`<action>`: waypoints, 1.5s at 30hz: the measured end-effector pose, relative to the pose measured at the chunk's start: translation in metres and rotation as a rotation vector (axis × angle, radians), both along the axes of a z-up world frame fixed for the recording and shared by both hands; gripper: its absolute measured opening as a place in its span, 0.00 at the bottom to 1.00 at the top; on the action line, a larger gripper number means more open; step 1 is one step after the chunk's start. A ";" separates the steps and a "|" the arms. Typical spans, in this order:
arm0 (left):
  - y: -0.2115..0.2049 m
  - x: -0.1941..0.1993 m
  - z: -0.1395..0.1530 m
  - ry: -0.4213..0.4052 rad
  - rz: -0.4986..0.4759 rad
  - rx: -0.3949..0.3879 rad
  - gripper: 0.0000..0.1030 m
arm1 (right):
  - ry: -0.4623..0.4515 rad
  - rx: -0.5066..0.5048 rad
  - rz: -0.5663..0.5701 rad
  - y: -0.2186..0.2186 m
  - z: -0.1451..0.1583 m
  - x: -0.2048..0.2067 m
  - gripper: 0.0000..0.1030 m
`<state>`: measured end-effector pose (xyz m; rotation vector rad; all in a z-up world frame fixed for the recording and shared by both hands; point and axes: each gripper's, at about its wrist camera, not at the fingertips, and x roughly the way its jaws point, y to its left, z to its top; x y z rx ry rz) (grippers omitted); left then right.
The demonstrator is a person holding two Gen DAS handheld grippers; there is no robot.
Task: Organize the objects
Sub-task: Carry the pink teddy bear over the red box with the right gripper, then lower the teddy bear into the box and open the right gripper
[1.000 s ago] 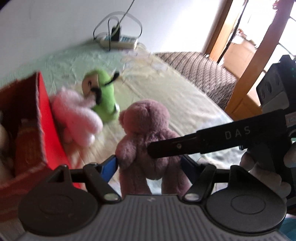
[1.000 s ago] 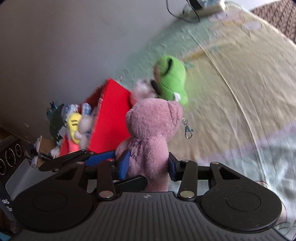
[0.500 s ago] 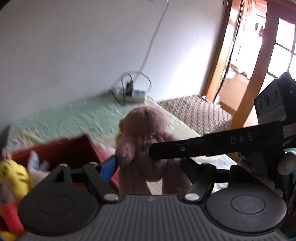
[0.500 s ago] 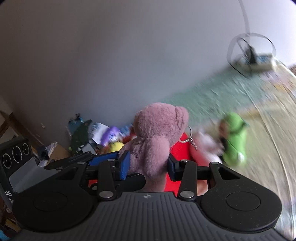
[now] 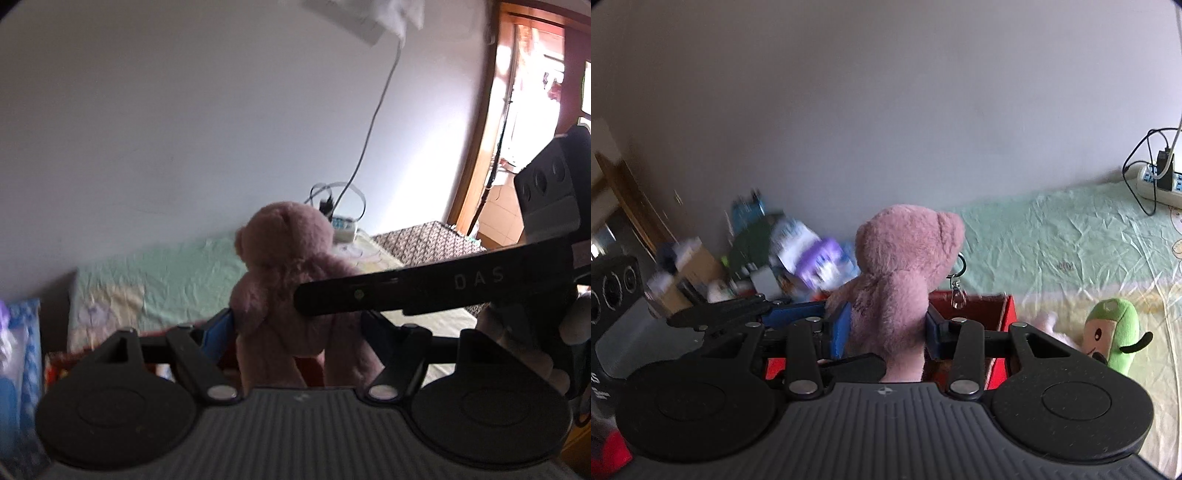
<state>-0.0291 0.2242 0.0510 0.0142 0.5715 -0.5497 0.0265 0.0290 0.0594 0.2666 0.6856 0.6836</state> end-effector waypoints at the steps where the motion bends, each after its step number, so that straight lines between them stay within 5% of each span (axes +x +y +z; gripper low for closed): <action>1: 0.002 0.003 -0.007 0.022 0.004 -0.005 0.72 | 0.019 -0.026 0.008 0.004 -0.007 0.004 0.42; 10: 0.011 0.024 -0.065 0.206 0.007 -0.025 0.72 | 0.105 -0.240 0.053 0.038 -0.042 0.015 0.41; 22: 0.021 0.037 -0.099 0.296 0.007 -0.002 0.71 | 0.150 -0.373 0.077 0.063 -0.066 0.024 0.45; 34: 0.014 0.040 -0.108 0.290 0.023 0.046 0.72 | 0.132 -0.351 -0.010 0.059 -0.072 0.022 0.52; 45: 0.003 0.043 -0.109 0.298 0.047 0.128 0.69 | 0.141 -0.254 -0.068 0.045 -0.076 0.018 0.41</action>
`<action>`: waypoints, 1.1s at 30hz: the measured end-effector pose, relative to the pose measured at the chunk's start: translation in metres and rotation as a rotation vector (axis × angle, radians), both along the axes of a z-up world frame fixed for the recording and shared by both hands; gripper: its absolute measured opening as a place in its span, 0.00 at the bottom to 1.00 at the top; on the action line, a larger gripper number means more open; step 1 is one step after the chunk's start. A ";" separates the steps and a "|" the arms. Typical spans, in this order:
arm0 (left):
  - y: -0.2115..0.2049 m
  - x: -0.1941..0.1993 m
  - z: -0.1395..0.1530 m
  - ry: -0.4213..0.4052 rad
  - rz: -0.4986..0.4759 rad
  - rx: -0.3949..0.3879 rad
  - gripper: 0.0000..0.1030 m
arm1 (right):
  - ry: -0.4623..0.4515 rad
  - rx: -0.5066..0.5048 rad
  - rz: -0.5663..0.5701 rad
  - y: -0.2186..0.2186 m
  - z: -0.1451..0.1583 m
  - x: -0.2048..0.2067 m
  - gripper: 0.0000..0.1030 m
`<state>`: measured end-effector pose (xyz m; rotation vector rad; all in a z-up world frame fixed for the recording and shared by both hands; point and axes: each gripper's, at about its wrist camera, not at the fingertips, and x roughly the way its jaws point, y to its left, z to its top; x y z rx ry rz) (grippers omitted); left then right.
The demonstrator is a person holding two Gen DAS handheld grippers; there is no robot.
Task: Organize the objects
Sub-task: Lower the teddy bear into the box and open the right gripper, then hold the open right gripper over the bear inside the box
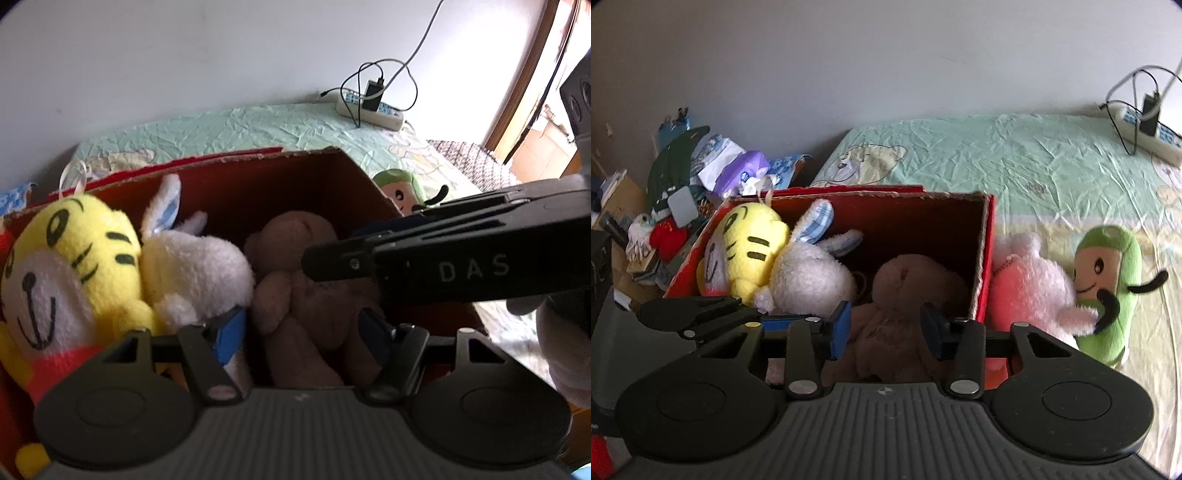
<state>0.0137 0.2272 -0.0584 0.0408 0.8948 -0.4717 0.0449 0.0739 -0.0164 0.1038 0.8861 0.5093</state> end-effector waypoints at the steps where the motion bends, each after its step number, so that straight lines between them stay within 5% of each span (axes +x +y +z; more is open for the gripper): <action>1: -0.002 0.000 0.000 0.000 0.000 0.012 0.69 | -0.007 0.004 -0.008 -0.001 0.000 -0.001 0.39; 18: -0.011 0.004 -0.008 0.043 0.008 0.072 0.70 | -0.054 0.060 -0.050 -0.010 -0.004 -0.008 0.34; 23: -0.015 0.005 -0.009 0.056 -0.005 0.065 0.83 | -0.064 0.066 -0.050 -0.011 -0.004 -0.009 0.34; 33: -0.017 0.005 -0.011 0.062 -0.008 0.064 0.88 | -0.099 0.043 -0.042 -0.008 -0.005 -0.013 0.34</action>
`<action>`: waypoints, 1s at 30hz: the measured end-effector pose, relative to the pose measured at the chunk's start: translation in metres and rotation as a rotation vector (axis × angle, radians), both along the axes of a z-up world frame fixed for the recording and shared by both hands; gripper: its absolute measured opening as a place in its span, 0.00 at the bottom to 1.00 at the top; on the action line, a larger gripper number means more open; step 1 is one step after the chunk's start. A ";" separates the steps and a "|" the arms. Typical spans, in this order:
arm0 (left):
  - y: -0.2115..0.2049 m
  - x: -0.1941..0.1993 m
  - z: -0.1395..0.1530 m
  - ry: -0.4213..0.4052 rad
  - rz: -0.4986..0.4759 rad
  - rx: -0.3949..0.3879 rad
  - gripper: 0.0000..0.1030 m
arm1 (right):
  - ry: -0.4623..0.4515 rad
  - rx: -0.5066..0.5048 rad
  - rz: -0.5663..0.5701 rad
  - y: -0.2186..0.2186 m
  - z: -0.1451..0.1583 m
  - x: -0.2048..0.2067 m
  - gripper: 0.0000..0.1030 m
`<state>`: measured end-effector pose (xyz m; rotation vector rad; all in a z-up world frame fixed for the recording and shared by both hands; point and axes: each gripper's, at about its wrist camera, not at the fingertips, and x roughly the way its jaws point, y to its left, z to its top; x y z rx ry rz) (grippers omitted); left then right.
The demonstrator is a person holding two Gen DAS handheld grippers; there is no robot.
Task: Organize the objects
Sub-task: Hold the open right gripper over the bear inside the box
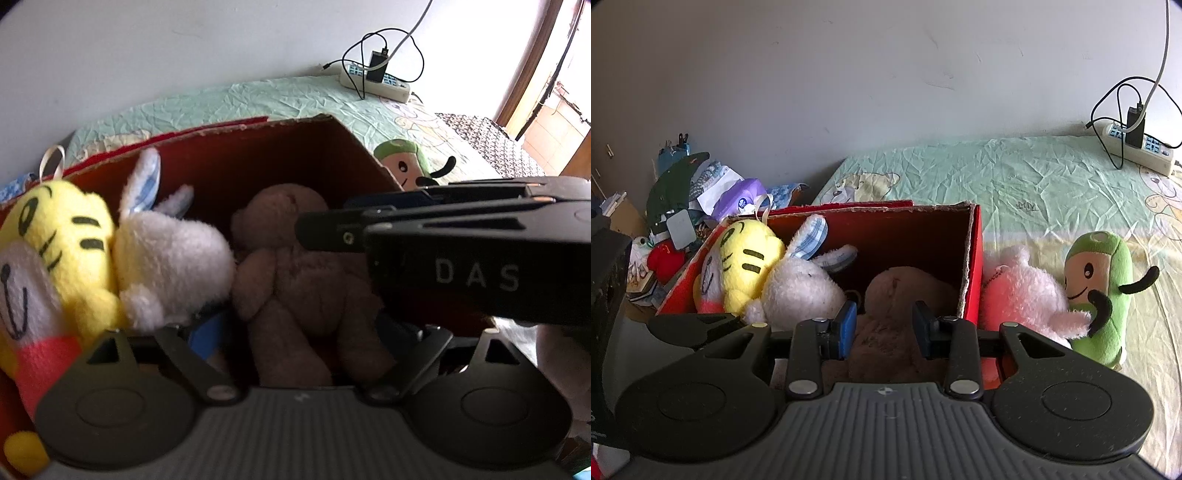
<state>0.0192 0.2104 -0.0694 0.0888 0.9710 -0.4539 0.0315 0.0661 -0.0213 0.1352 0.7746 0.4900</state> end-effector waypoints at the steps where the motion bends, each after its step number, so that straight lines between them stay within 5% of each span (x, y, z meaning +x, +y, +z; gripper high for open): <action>1: 0.000 0.000 0.000 0.001 0.001 -0.001 0.88 | -0.001 0.002 0.000 0.000 0.000 0.000 0.34; 30: -0.001 0.004 -0.002 0.062 0.035 -0.001 0.93 | -0.057 0.013 0.012 -0.003 -0.003 -0.007 0.34</action>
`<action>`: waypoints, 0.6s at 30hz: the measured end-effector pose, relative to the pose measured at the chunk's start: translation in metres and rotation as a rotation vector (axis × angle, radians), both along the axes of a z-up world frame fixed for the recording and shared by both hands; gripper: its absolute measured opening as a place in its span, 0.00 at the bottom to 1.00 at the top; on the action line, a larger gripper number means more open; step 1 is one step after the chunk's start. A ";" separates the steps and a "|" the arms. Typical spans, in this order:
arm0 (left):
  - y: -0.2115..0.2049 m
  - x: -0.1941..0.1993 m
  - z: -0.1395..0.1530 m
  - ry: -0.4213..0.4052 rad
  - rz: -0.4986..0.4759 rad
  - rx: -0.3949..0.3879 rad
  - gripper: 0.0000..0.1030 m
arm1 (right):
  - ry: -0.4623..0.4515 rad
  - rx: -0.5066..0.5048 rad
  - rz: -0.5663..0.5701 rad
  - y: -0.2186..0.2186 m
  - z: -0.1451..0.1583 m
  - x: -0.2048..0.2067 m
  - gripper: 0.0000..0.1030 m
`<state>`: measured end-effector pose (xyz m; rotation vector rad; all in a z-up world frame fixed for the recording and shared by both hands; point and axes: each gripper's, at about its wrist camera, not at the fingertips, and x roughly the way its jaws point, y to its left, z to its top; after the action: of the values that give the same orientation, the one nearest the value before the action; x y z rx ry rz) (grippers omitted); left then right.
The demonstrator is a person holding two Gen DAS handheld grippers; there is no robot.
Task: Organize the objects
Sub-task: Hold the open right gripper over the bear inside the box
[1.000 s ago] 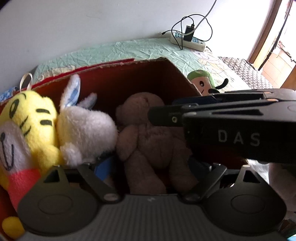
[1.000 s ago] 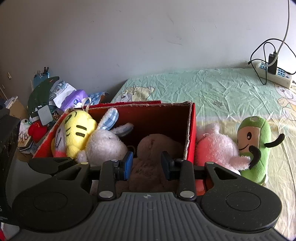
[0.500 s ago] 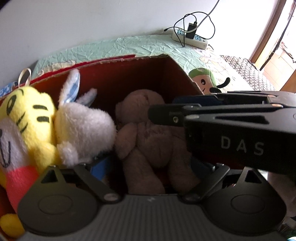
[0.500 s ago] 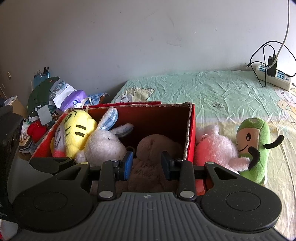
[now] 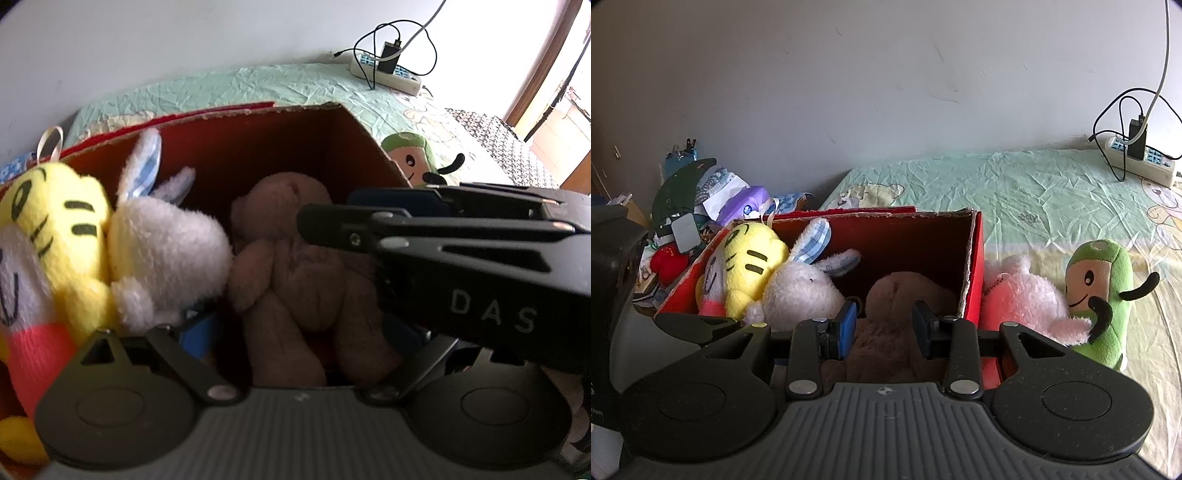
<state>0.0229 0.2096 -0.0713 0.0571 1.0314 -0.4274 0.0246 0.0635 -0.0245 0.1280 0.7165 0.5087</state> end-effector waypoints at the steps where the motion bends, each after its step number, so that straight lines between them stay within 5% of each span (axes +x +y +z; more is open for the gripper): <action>1: 0.000 0.000 0.000 0.002 0.006 0.001 0.93 | 0.000 0.001 0.003 0.000 0.000 0.000 0.34; 18: -0.007 -0.004 -0.001 -0.003 0.132 0.051 0.93 | -0.052 0.022 0.065 -0.006 -0.003 -0.005 0.34</action>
<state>0.0187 0.2027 -0.0728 0.0343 1.0370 -0.2809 0.0200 0.0579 -0.0277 0.1120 0.6663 0.5802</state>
